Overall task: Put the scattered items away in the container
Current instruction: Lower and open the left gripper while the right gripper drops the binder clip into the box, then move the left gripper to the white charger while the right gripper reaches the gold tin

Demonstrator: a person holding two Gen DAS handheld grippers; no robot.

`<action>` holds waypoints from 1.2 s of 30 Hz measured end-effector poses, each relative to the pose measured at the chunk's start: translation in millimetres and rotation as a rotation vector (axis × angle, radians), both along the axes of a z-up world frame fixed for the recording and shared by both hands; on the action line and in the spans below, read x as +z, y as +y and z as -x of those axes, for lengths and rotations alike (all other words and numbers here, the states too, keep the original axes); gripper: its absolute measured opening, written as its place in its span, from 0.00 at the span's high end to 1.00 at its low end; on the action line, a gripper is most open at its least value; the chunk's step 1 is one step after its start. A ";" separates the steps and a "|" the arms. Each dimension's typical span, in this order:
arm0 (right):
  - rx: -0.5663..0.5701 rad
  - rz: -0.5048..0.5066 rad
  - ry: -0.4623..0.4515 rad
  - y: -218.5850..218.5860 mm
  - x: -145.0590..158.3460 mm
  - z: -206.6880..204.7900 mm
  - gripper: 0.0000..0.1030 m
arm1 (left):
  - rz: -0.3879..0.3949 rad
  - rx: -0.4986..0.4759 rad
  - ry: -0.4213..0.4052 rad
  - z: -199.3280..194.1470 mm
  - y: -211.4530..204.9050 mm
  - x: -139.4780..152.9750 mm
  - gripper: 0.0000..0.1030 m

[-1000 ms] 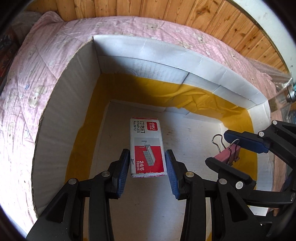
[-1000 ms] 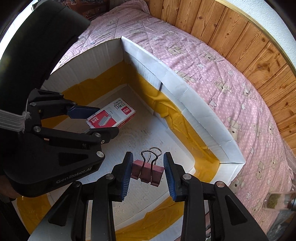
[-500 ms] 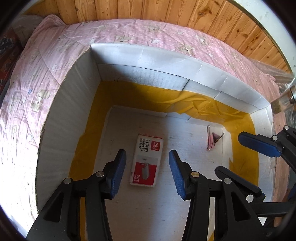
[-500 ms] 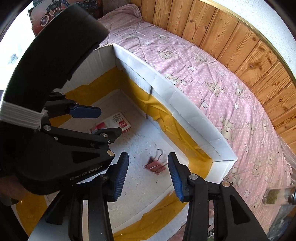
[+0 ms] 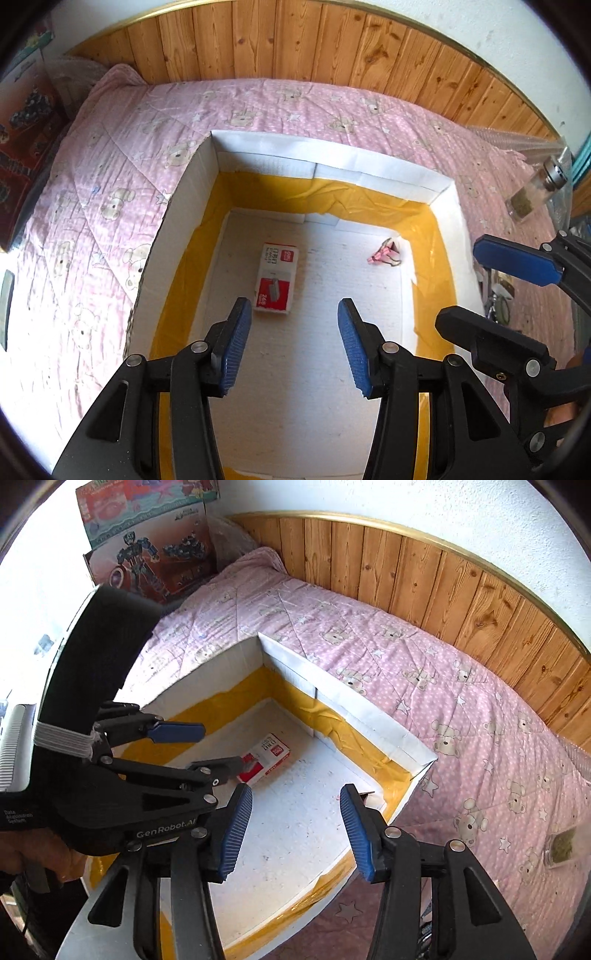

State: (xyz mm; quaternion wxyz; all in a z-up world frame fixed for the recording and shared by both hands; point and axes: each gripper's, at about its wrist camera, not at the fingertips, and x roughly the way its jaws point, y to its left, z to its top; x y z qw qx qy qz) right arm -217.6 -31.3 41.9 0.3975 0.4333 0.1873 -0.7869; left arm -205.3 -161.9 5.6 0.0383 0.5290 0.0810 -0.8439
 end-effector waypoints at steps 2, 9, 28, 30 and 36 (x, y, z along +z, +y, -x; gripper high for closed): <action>0.010 0.054 0.017 9.6 9.3 -12.5 0.50 | 0.018 0.002 0.032 -15.6 8.7 8.9 0.50; 0.024 0.238 0.079 53.6 32.3 -60.3 0.50 | 0.083 -0.067 0.164 -78.5 51.2 39.8 0.50; -0.322 0.364 -0.087 234.9 -56.6 -110.9 0.50 | -0.200 -0.349 0.082 -156.5 202.4 9.2 0.50; -0.406 0.327 -0.100 244.9 -69.2 -100.3 0.50 | -0.189 -0.325 0.027 -152.7 214.6 -9.4 0.50; -0.491 0.246 -0.072 245.6 -79.7 -69.3 0.38 | -0.231 -0.169 -0.068 -129.7 221.1 -53.3 0.50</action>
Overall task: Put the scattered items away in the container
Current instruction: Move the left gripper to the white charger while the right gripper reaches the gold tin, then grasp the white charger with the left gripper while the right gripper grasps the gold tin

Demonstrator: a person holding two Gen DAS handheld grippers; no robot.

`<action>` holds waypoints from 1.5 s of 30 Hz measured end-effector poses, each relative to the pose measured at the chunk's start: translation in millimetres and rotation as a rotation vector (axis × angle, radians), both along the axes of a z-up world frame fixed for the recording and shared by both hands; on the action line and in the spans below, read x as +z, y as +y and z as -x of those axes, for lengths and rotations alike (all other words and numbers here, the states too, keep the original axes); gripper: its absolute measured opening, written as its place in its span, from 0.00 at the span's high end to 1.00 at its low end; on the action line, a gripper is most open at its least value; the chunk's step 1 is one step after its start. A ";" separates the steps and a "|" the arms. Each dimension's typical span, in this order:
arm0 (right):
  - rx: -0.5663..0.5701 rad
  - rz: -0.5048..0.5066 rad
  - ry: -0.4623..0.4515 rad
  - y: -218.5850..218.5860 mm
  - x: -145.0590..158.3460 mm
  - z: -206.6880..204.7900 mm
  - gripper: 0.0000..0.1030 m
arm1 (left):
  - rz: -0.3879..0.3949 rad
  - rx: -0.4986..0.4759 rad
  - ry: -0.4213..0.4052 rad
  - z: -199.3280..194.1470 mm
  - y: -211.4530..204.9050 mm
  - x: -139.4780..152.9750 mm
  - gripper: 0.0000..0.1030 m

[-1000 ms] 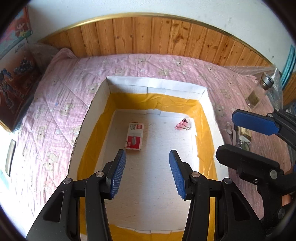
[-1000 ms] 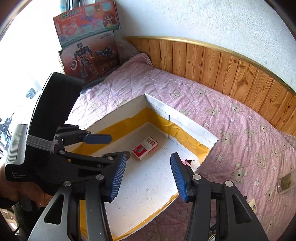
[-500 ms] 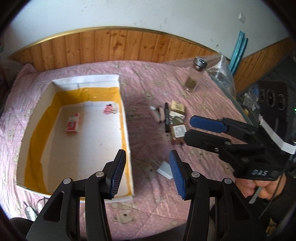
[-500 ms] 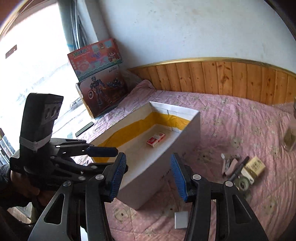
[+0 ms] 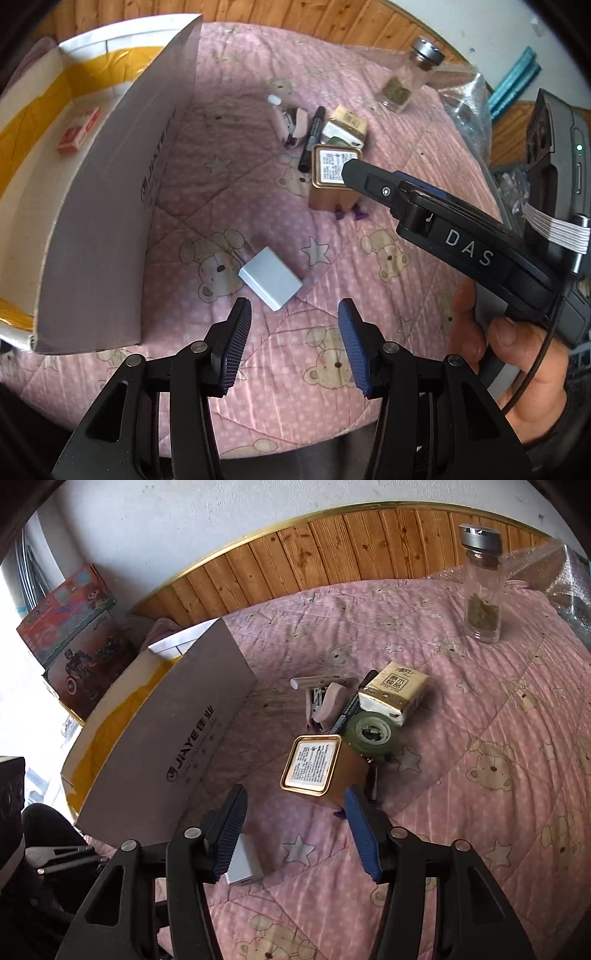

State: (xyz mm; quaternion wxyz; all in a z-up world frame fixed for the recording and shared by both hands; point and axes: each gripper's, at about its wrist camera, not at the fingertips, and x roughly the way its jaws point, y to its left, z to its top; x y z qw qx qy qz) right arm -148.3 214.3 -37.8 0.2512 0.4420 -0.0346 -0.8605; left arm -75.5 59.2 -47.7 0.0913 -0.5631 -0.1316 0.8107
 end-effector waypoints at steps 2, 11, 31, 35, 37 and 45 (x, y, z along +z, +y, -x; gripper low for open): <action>-0.001 -0.054 0.014 -7.7 -1.5 8.2 0.34 | -0.024 0.044 -0.010 4.5 -0.4 -7.5 0.48; 0.014 -0.216 0.013 -41.2 -27.7 30.7 0.29 | -0.002 0.152 -0.079 15.4 -3.6 -45.0 0.47; -0.250 -0.025 -0.131 38.5 -36.7 37.5 0.52 | 0.021 0.138 0.049 9.8 -4.3 -49.3 0.47; -0.278 -0.019 -0.152 45.1 -38.6 40.0 0.52 | 0.059 0.134 0.052 12.5 3.6 -50.5 0.46; -0.294 -0.029 -0.160 45.1 -42.5 40.9 0.52 | 0.099 0.108 0.071 11.2 7.6 -50.7 0.47; -0.332 0.065 -0.176 65.5 -43.3 43.8 0.52 | 0.071 0.112 0.090 4.8 -8.2 -50.0 0.69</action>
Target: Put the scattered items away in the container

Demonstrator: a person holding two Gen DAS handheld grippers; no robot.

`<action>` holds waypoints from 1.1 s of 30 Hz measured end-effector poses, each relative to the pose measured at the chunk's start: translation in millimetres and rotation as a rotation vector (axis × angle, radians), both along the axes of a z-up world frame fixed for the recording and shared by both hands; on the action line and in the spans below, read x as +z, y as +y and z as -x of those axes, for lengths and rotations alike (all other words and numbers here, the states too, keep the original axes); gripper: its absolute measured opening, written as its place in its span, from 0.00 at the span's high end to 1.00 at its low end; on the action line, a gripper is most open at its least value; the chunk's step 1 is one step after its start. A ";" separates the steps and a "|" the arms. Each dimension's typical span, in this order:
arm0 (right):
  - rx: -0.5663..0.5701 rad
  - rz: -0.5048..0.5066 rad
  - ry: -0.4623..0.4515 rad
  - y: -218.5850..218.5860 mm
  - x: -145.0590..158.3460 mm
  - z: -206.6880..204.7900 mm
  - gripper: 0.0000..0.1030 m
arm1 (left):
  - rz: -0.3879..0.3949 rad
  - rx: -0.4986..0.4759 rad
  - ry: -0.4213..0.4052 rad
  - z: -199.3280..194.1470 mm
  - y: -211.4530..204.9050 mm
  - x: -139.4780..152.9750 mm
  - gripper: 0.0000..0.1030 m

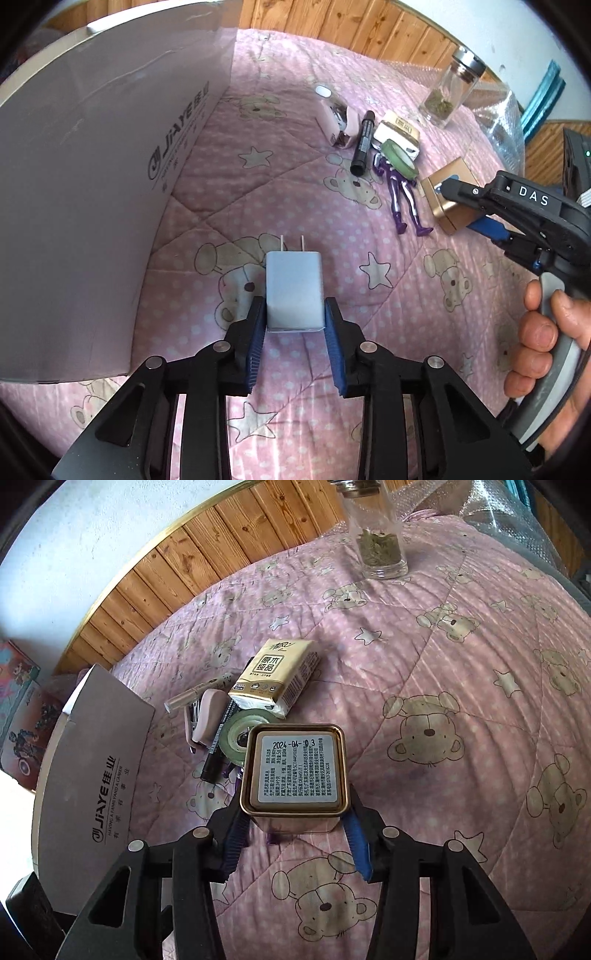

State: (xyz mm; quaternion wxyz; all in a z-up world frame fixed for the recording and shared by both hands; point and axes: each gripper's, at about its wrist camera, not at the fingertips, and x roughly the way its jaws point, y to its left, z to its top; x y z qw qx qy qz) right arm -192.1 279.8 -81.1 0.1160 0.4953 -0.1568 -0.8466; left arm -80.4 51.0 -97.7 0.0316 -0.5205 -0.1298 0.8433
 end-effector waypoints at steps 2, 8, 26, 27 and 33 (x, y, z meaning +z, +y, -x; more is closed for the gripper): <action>-0.006 0.009 0.007 1.5 3.3 -1.3 0.52 | -0.012 -0.002 0.003 -2.0 -1.2 1.7 0.70; -0.012 0.036 0.010 4.0 7.0 -9.6 0.52 | -0.025 -0.008 0.011 -5.2 -1.3 7.0 0.70; 0.017 0.036 0.019 1.0 13.7 -46.4 0.52 | -0.047 -0.038 0.072 -21.7 4.4 34.8 0.70; 0.019 0.035 0.021 0.6 14.1 -47.9 0.52 | -0.048 -0.041 0.077 -23.2 4.7 36.6 0.70; 0.040 0.023 0.037 -3.9 16.6 -56.6 0.52 | -0.057 -0.049 0.106 -30.0 5.6 48.6 0.70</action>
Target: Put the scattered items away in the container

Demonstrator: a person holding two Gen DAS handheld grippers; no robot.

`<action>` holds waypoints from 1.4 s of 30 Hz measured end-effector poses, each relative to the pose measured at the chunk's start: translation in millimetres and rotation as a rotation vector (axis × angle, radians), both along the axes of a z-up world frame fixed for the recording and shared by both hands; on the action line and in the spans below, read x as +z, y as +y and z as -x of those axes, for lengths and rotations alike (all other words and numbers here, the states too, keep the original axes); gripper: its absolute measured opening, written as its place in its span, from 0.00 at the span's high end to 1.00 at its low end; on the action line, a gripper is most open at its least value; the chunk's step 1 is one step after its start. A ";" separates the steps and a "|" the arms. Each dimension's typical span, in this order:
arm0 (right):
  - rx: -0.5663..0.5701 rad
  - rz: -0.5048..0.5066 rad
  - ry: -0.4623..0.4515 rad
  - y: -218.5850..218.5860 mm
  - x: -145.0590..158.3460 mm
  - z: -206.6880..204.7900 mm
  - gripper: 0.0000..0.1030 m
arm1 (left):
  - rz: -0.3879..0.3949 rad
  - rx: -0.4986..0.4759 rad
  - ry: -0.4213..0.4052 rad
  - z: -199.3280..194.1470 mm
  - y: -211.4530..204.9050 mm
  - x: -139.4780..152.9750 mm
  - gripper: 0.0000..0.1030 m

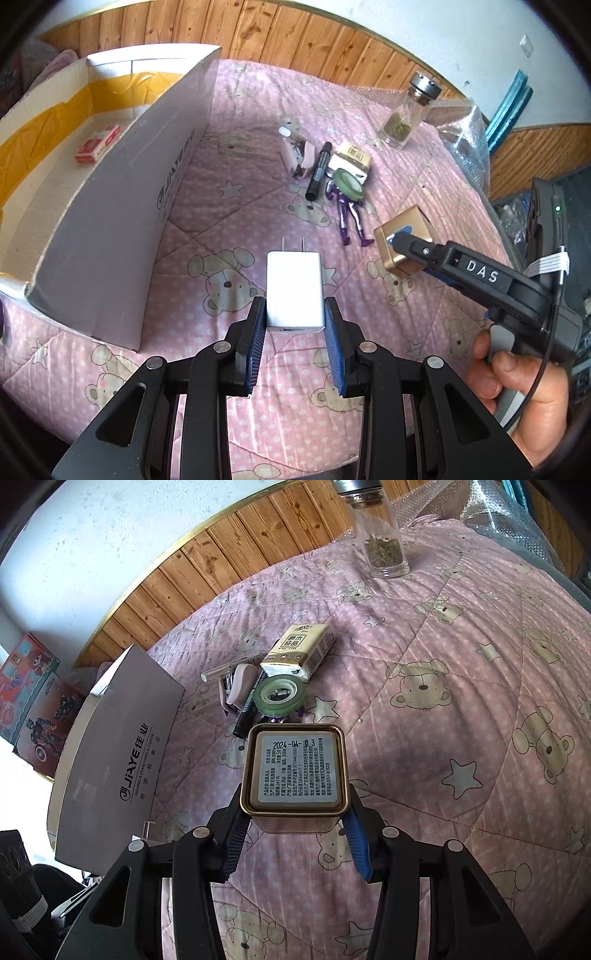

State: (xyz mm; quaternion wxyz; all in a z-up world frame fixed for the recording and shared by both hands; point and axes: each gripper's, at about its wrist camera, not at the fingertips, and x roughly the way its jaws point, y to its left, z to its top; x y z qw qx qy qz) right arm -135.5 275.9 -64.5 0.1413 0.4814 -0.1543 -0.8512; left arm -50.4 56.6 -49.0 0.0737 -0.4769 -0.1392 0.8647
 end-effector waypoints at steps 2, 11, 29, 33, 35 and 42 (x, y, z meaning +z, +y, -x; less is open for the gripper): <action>0.008 -0.008 0.010 -1.7 2.1 -2.8 0.52 | -0.002 0.001 0.008 -1.9 -0.3 3.7 0.70; 0.057 -0.033 0.052 -12.1 10.3 -19.2 0.52 | -0.018 -0.003 0.035 -10.1 -1.8 18.5 0.70; 0.214 -0.046 0.136 -51.9 34.2 -83.0 0.52 | -0.079 0.016 0.117 -25.8 -22.8 53.4 0.70; 0.239 -0.050 0.157 -58.6 44.3 -92.6 0.52 | -0.094 0.024 0.135 -29.1 -30.2 59.5 0.70; 0.253 -0.047 0.171 -62.5 51.4 -96.6 0.52 | -0.100 0.025 0.144 -31.4 -33.1 62.5 0.70; 0.290 -0.039 0.221 -77.7 77.1 -104.5 0.52 | -0.122 0.044 0.177 -36.1 -50.1 72.5 0.70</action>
